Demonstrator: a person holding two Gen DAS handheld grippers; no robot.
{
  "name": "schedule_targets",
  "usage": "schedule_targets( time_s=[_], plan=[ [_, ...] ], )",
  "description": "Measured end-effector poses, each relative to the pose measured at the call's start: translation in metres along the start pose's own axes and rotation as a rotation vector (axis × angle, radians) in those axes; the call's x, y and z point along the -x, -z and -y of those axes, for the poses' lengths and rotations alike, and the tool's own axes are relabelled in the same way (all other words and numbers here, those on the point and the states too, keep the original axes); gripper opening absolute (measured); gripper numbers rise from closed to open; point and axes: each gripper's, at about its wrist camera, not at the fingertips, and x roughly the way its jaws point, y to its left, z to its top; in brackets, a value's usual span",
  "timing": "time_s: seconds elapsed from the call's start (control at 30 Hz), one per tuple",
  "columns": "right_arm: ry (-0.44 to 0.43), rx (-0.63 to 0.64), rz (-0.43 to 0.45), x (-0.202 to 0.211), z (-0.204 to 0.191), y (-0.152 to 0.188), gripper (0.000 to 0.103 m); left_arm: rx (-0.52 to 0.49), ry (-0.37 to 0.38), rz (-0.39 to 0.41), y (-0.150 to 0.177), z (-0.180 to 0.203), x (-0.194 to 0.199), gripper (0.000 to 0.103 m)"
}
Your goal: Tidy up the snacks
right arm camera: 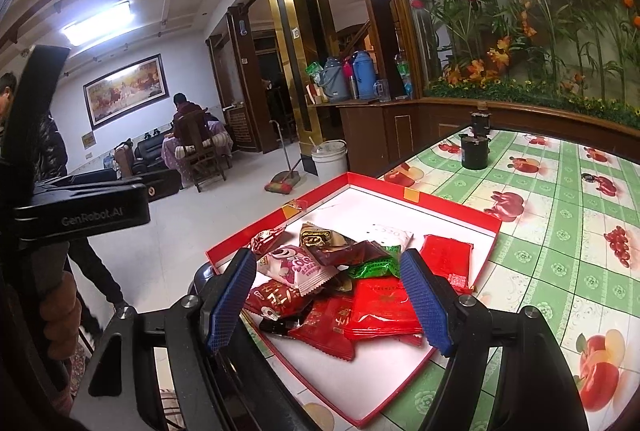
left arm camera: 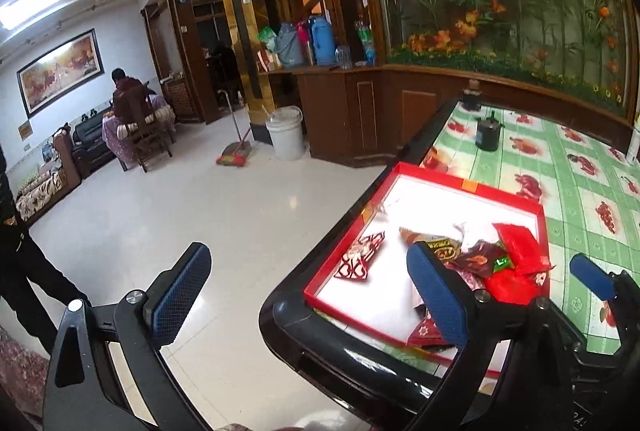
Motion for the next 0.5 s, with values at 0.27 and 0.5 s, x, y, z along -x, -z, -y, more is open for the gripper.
schedule_targets(
  time_s=[0.27,0.5],
  plan=[
    [-0.001,0.016,-0.003,-0.0022,-0.0044,-0.0019,0.076,-0.031,-0.022,-0.03,0.0022,0.0027,-0.0093,0.099],
    [-0.004,0.025,-0.003,-0.0038,-0.0073,-0.0025,0.076,-0.007,0.011,-0.021,0.0014,-0.0027,-0.0096,0.099]
  ],
)
